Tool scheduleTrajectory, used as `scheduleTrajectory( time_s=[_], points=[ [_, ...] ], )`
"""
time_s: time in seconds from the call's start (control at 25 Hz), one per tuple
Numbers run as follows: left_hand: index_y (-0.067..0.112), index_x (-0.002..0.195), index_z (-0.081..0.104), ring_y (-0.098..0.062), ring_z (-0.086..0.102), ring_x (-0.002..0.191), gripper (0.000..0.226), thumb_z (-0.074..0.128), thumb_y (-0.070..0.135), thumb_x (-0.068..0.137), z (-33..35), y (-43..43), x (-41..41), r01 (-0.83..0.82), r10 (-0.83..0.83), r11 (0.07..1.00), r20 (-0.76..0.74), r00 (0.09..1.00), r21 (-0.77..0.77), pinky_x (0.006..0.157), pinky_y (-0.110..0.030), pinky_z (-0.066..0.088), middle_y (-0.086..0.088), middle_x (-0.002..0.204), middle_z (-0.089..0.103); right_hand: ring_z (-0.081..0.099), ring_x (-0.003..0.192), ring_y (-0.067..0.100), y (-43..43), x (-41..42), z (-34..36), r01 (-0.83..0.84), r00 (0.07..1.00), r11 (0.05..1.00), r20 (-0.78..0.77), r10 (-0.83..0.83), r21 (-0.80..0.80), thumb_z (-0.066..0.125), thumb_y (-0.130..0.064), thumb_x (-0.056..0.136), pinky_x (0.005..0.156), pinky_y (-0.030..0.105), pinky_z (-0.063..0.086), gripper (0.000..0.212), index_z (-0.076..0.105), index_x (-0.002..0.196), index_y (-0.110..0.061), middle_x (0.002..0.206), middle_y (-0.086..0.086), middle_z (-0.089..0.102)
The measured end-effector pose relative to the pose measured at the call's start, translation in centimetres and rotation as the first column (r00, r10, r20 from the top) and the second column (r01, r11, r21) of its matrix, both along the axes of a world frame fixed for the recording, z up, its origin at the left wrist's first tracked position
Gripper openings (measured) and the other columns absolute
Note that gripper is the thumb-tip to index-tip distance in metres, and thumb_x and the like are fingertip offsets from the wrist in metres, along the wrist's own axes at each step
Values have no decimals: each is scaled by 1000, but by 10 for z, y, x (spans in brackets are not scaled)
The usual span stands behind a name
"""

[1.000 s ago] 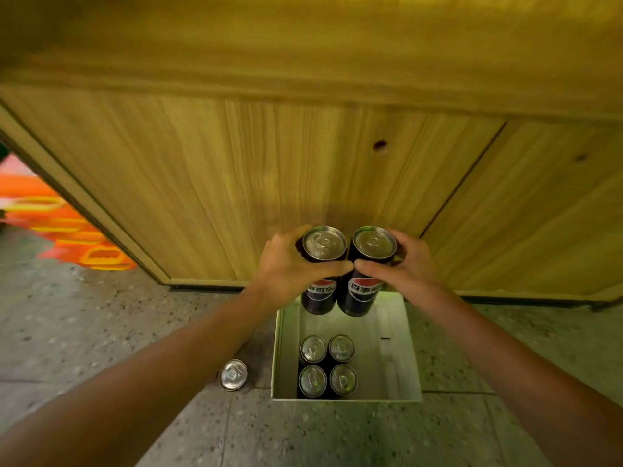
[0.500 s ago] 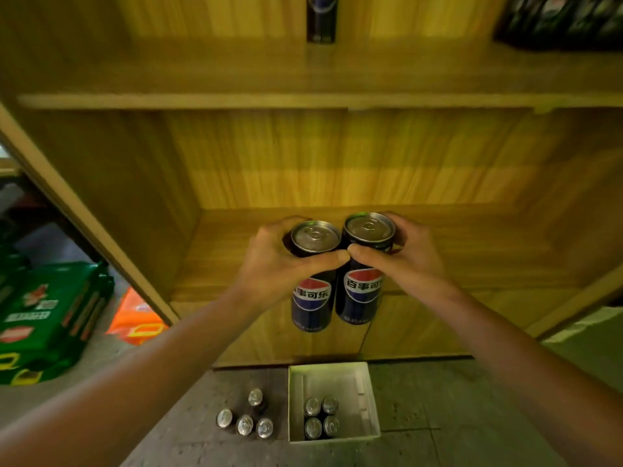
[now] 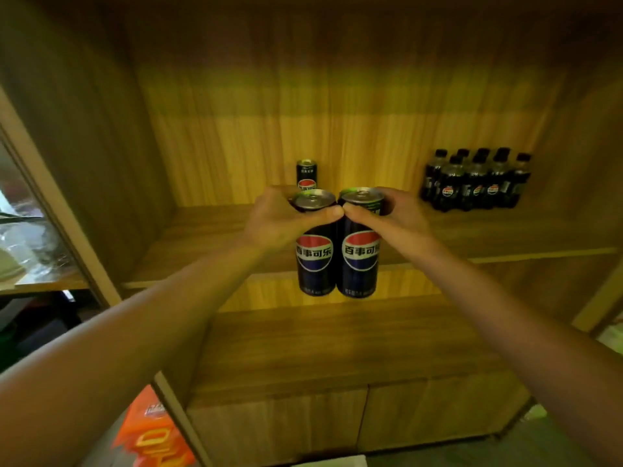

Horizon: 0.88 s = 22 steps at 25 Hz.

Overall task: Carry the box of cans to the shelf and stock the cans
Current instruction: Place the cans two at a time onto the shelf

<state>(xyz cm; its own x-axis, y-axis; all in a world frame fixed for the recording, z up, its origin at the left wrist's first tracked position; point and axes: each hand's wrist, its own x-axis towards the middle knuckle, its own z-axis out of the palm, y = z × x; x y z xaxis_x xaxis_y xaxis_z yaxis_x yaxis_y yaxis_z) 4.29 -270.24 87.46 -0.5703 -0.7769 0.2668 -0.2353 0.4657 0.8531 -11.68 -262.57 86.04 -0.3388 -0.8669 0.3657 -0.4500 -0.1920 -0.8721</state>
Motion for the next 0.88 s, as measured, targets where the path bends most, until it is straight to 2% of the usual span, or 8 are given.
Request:
scheduleTrajectory(
  time_s=[0.08, 0.2, 0.28, 0.48, 0.6, 0.76, 0.88],
  points=[
    [24, 85, 66, -4, 65, 78, 25, 77, 37, 66, 11, -12, -7, -38, 38, 999, -4, 999, -5, 62, -13, 50, 6, 83, 67, 60, 79, -4, -12, -1, 10, 49, 999, 999, 14, -49, -14, 72, -33, 72, 60, 6, 49, 33, 65, 101, -18, 92, -5, 66],
    [17, 94, 67, -8, 62, 76, 37, 77, 39, 66, 11, -36, -20, -100, 100, 995, 8, 995, 1, 56, -14, 48, 5, 83, 65, 63, 87, 10, -36, -9, 11, 123, 992, 992, -5, -123, 7, 74, -36, 69, 70, 19, 51, 43, 63, 105, -15, 99, -1, 67],
    [15, 101, 68, -13, 63, 83, 45, 77, 41, 65, 4, -54, -31, -137, 136, 990, 29, 990, 32, 64, -20, 51, 0, 90, 66, 62, 88, 13, -53, -18, 6, 140, 990, 989, -8, -139, 41, 75, -37, 68, 71, 22, 50, 47, 63, 106, -14, 104, 3, 68],
    [12, 105, 66, -19, 66, 92, 60, 79, 47, 58, -20, -106, -59, -252, 249, 967, 59, 967, 46, 80, -34, 55, -7, 105, 71, 58, 84, 12, -102, -53, -15, 146, 989, 984, -5, -146, 99, 76, -35, 67, 64, 20, 46, 47, 63, 104, -11, 110, 9, 68],
    [12, 106, 65, -20, 66, 94, 63, 79, 48, 57, -33, -130, -77, -322, 319, 945, 55, 946, 52, 78, -33, 55, -10, 107, 70, 58, 83, 11, -131, -74, -28, 140, 990, 985, -35, -137, 103, 78, -34, 65, 61, 17, 44, 46, 64, 102, -10, 107, 9, 69],
    [12, 105, 65, -17, 63, 88, 58, 78, 48, 60, -48, -148, -98, -380, 378, 924, 51, 925, 47, 70, -29, 49, -9, 109, 70, 61, 84, 12, -155, -89, -41, 92, 995, 991, 29, -95, 101, 78, -28, 66, 60, 14, 43, 44, 63, 101, -7, 101, 7, 68],
    [13, 106, 65, -21, 65, 95, 60, 78, 50, 59, -57, -159, -105, -403, 401, 914, 52, 915, 39, 73, -32, 52, -9, 109, 70, 57, 80, 9, -166, -94, -47, 62, 998, 992, 24, -65, 107, 77, -26, 68, 58, 12, 41, 42, 63, 102, -6, 97, 5, 66]
  ],
)
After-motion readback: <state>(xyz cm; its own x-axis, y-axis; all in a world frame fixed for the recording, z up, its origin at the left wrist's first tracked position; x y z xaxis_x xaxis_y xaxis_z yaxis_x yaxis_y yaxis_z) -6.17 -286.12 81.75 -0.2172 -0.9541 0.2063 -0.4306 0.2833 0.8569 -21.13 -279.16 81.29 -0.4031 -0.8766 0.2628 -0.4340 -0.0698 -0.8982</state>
